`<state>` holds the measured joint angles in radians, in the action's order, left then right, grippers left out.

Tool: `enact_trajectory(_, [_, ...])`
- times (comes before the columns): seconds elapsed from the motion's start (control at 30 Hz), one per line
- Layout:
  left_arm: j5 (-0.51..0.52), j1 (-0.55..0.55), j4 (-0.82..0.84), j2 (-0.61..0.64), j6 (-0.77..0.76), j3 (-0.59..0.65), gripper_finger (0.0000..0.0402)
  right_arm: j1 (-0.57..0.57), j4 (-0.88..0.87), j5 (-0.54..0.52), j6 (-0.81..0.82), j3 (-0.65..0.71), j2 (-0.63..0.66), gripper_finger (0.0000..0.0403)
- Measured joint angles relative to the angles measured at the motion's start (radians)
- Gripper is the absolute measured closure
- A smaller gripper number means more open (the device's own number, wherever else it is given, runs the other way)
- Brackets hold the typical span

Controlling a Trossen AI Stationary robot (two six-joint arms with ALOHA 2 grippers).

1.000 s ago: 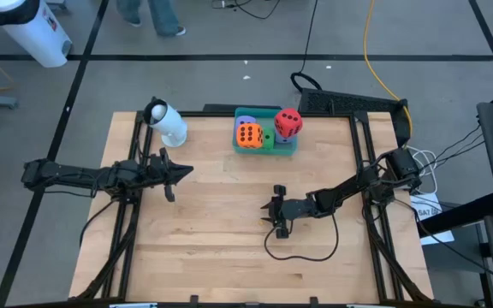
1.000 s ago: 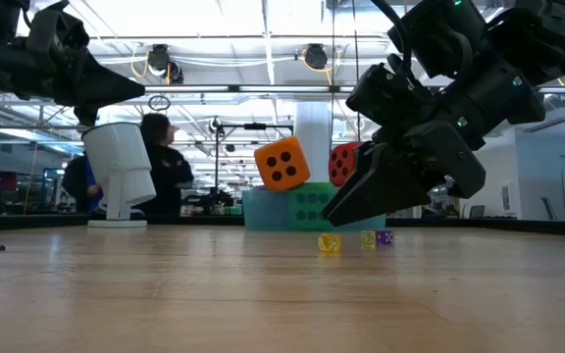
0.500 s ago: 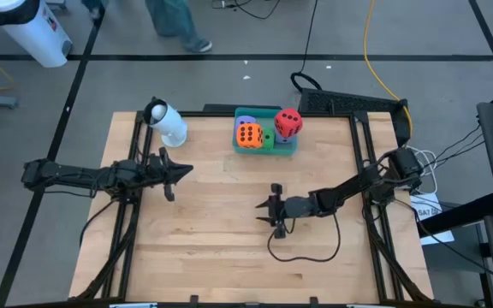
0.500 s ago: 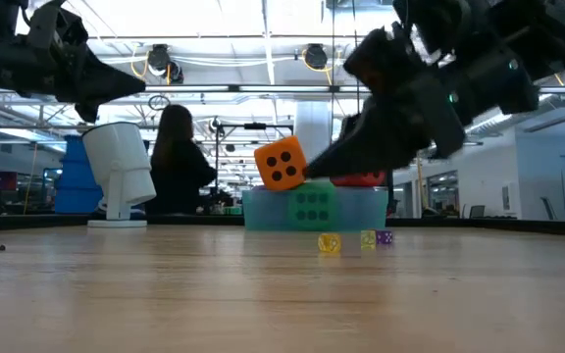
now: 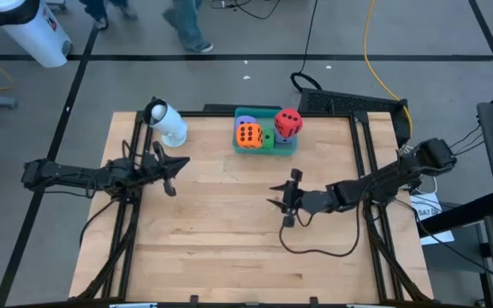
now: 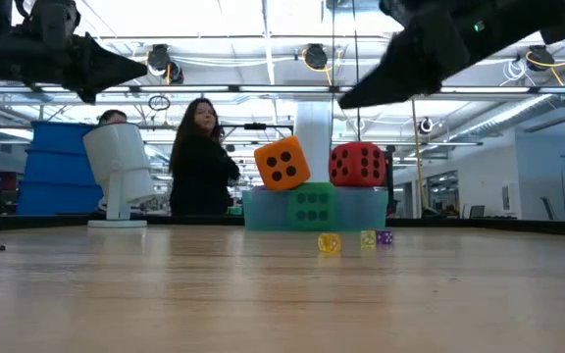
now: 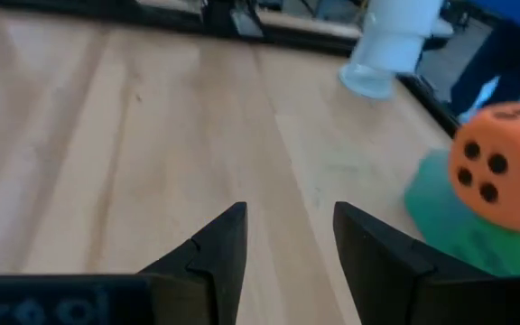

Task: Pick & Place Dice
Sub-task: Put the small purple dice into the green bin

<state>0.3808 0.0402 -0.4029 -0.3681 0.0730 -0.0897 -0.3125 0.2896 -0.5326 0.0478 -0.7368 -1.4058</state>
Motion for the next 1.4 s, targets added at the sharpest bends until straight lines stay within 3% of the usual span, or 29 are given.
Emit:
enact_trajectory(0.23, [0.069, 0.000, -0.018, 0.000, 0.042, 0.000, 0.0382, 0.025, -0.190, -0.067, 0.041, 0.000, -0.025, 0.0248])
enact_trajectory(0.47, [0.070, 0.000, -0.018, 0.000, 0.063, 0.000, 0.0382, 0.078, -0.207, 0.117, 0.041, 0.000, -0.115, 0.0248])
enact_trajectory(0.83, [0.070, 0.000, 0.022, 0.000, 0.045, -0.001, 0.0382, 0.129, -0.227, 0.118, 0.270, 0.038, -0.129, 0.0248])
enact_trajectory(1.03, [0.071, 0.000, 0.026, 0.000, 0.039, -0.001, 0.0382, 0.128, -0.108, 0.118, 0.396, 0.132, -0.129, 0.0248])
enact_trajectory(1.4, [0.072, 0.000, 0.035, 0.000, 0.019, -0.001, 0.0382, 0.119, 0.044, 0.170, 0.332, 0.173, -0.129, 0.0248])
